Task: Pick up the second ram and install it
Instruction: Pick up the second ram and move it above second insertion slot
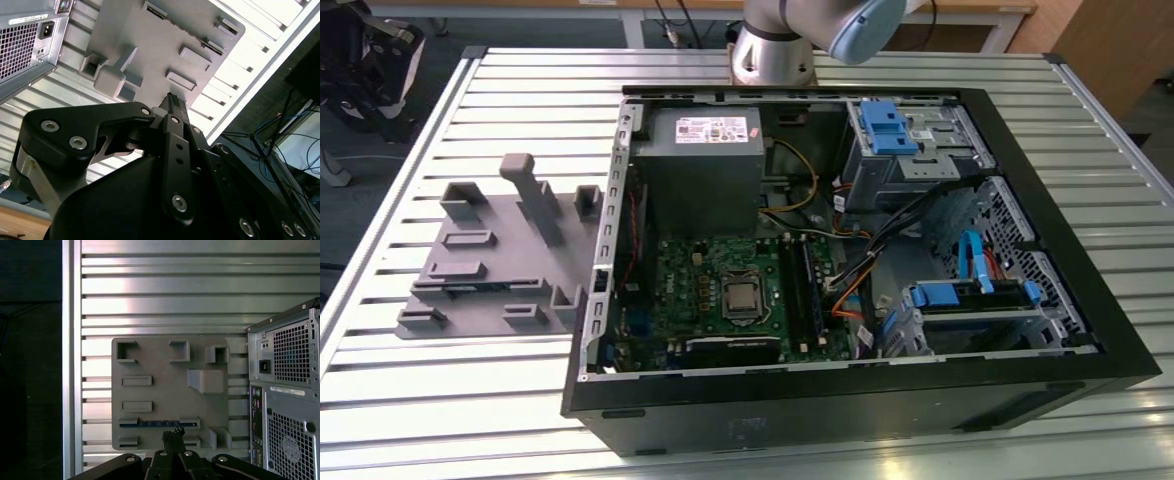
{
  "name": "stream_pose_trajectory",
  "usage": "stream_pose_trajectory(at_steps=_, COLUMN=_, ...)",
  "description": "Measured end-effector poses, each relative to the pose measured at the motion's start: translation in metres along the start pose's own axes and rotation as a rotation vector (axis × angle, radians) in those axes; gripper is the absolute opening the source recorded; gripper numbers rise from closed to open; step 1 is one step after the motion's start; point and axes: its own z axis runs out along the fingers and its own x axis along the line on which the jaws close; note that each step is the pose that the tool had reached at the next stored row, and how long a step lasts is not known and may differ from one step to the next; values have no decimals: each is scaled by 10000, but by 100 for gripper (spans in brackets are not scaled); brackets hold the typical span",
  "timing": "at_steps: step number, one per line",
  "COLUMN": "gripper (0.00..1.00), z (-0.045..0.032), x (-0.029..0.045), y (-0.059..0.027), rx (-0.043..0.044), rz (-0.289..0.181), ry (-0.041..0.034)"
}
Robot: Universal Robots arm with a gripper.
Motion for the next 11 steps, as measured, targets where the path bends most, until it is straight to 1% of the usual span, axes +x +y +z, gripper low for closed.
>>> stream_pose_trajectory(at_steps=11, gripper=11, z=0, x=0, y=0, rx=-4, rz=-138, ry=6)
